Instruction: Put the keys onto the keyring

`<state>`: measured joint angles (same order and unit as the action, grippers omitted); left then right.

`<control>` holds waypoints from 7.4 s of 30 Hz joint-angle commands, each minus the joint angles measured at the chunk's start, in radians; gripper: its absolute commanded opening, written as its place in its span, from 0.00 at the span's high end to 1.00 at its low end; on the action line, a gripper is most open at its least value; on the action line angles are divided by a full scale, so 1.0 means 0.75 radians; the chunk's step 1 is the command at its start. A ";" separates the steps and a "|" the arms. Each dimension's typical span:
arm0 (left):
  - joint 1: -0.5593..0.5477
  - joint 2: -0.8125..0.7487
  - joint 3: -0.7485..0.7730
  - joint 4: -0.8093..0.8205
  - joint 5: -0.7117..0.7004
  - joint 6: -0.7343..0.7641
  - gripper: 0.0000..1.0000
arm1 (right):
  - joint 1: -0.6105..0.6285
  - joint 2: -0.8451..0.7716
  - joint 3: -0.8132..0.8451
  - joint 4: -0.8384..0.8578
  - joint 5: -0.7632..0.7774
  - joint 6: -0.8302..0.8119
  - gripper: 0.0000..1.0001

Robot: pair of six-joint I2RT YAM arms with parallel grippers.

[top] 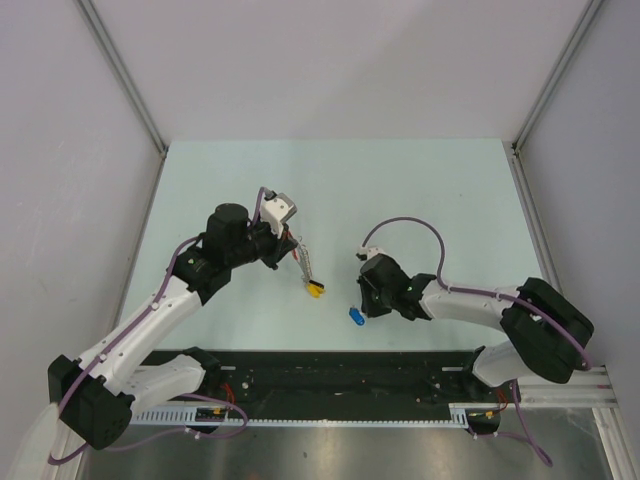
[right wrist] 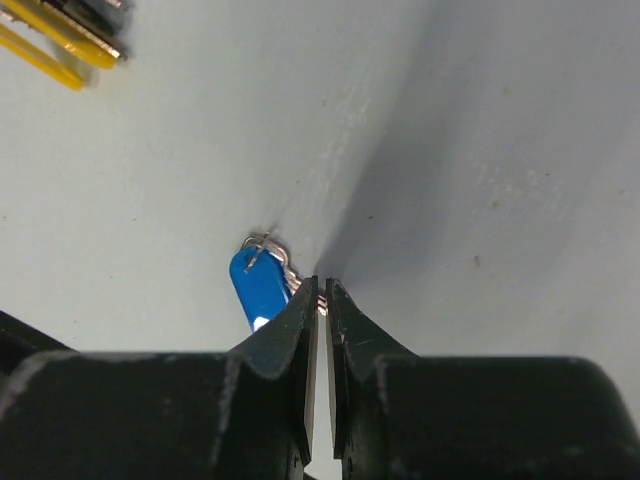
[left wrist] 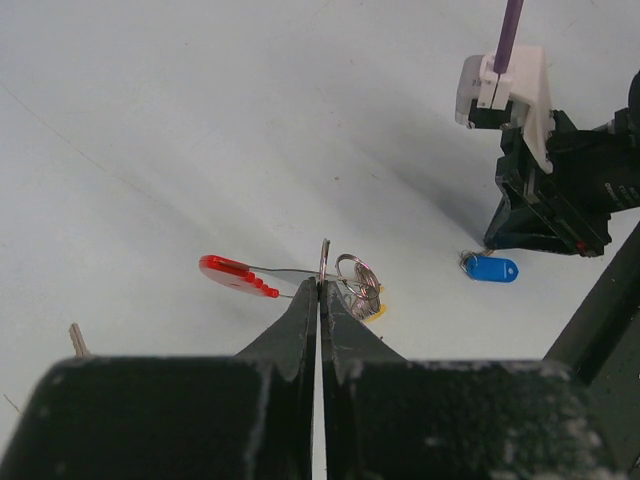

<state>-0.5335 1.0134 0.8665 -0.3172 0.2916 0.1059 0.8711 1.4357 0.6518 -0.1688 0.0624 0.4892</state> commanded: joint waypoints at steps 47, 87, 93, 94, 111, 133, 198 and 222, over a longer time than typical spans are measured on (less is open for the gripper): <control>0.010 -0.024 0.064 0.038 0.008 0.014 1.00 | 0.334 0.059 0.041 0.098 0.569 0.565 0.77; 0.010 -0.030 0.064 0.040 0.020 0.012 1.00 | 0.344 0.113 0.117 0.004 0.639 0.585 0.83; 0.010 -0.032 0.064 0.040 0.020 0.012 1.00 | 0.346 0.111 0.115 0.000 0.639 0.571 0.91; 0.010 -0.030 0.064 0.040 0.020 0.012 1.00 | 0.346 0.103 0.117 -0.002 0.641 0.573 0.96; 0.008 -0.042 0.055 0.047 0.024 0.039 1.00 | 0.211 -0.153 0.115 0.027 0.457 -0.118 1.00; -0.029 -0.010 0.117 0.065 0.529 0.331 1.00 | -0.274 -0.685 0.249 -0.071 -0.531 -0.758 1.00; -0.062 -0.496 -0.178 0.073 -0.338 0.186 0.99 | -0.090 0.677 1.006 -0.984 -0.177 -1.237 0.98; -0.054 -0.492 -0.186 0.083 -0.317 0.178 1.00 | -0.159 0.183 0.604 -0.504 -0.212 -0.988 0.71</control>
<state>-0.5816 0.6537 0.7265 -0.3164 0.0349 0.2604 0.7742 1.6680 1.2083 -0.7101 -0.1135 -0.3393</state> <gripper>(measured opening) 0.006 0.294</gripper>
